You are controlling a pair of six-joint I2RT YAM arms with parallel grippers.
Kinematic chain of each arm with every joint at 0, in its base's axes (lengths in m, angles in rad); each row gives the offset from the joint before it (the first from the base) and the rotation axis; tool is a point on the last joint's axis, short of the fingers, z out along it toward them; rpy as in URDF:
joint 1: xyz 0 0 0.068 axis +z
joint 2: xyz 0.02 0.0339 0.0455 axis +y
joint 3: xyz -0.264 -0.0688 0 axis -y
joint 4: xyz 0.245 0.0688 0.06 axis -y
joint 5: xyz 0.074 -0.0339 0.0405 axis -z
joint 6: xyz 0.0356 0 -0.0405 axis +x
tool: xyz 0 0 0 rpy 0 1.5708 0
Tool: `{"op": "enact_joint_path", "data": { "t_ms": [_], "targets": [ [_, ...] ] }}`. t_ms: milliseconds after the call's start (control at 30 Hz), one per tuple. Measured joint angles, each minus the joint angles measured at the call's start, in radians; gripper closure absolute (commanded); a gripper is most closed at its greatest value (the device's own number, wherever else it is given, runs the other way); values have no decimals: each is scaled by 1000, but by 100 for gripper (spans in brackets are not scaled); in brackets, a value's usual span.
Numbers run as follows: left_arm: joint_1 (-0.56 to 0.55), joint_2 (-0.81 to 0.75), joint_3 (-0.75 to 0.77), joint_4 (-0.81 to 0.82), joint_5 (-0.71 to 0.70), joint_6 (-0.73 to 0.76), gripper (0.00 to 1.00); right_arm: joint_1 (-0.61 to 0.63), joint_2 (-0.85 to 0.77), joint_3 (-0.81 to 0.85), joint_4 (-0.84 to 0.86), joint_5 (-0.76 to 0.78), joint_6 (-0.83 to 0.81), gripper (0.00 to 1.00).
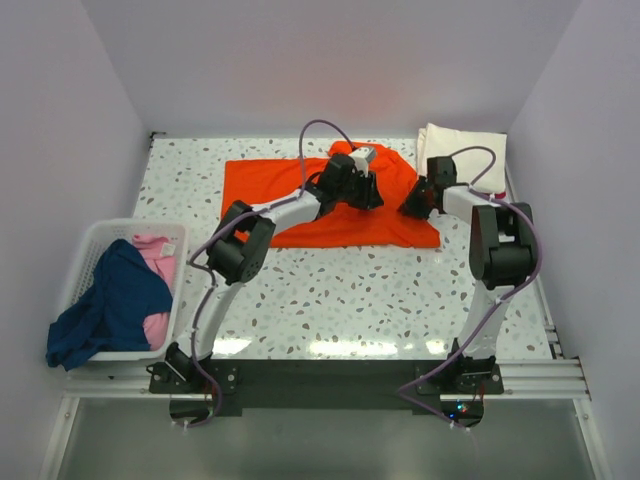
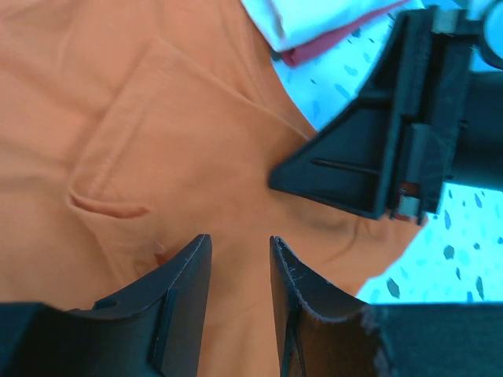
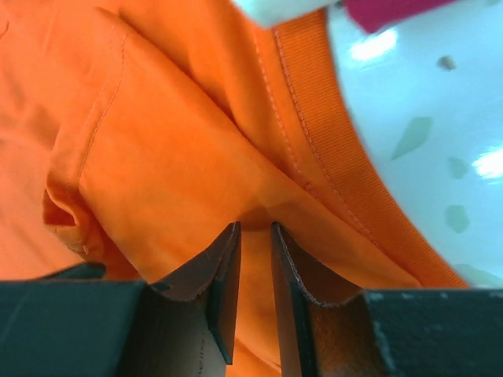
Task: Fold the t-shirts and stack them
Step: Fold the tshirt
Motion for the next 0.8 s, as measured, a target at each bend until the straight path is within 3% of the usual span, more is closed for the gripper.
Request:
{"op": "enact_joint_path", "data": {
  "t_ms": [267,633,800],
  "targets": [
    [8,91,91,-20,-114,0,61,-37,0,-4,-3,-3,-11,73],
    [88,95,84,-31,-162,-18,60,-56,0,-4,-5,-5,-30,73],
    [101,82,66,-22,-160,-18,55,-56,-1,-3,-5,-10,-38,66]
  ]
}}
